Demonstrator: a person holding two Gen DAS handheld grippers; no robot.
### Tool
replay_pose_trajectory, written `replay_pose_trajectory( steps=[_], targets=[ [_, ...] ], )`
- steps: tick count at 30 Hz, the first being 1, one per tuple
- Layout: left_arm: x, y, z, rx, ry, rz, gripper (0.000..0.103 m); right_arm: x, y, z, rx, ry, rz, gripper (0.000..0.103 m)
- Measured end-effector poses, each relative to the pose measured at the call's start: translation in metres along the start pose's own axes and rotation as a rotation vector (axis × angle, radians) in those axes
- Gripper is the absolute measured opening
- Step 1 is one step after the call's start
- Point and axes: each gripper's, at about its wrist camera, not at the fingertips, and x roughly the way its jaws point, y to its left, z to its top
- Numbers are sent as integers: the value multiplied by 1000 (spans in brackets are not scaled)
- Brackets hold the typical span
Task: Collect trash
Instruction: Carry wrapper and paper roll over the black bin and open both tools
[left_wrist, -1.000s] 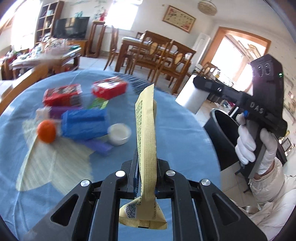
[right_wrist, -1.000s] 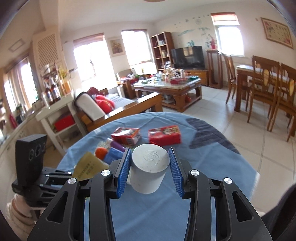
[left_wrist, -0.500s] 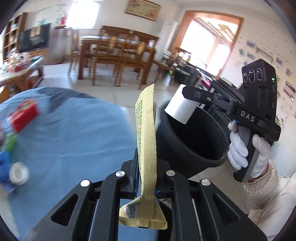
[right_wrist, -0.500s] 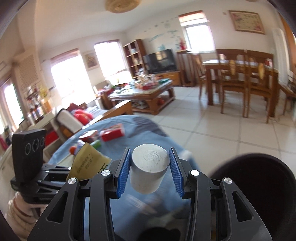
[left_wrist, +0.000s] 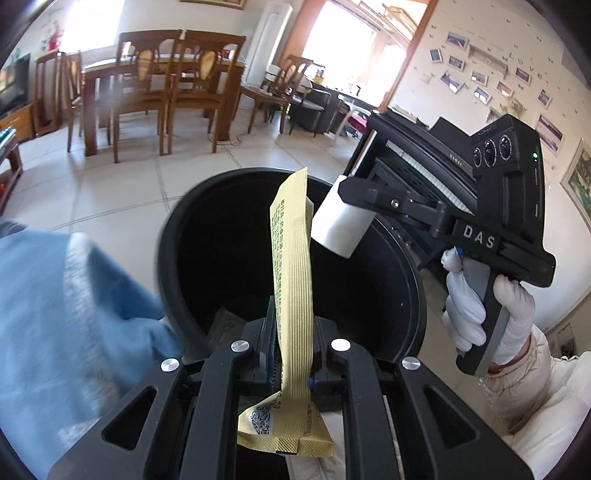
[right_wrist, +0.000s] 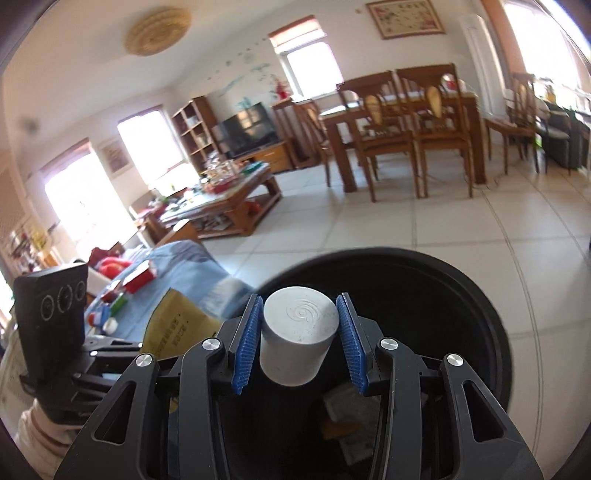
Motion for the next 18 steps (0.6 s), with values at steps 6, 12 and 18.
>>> replay_pose_trajectory(
  steps=[6,12,18],
  targets=[
    [27,-13,4,38,26,28,13,-1,-35,-13,60,19,-24,42],
    [45,-21,5,57,56,45,15,-2,-50,-22,91,33,-26,45],
    [41,-34,5,74,36,62,54,-7,-51,-24,108,20,-25,63]
  ],
)
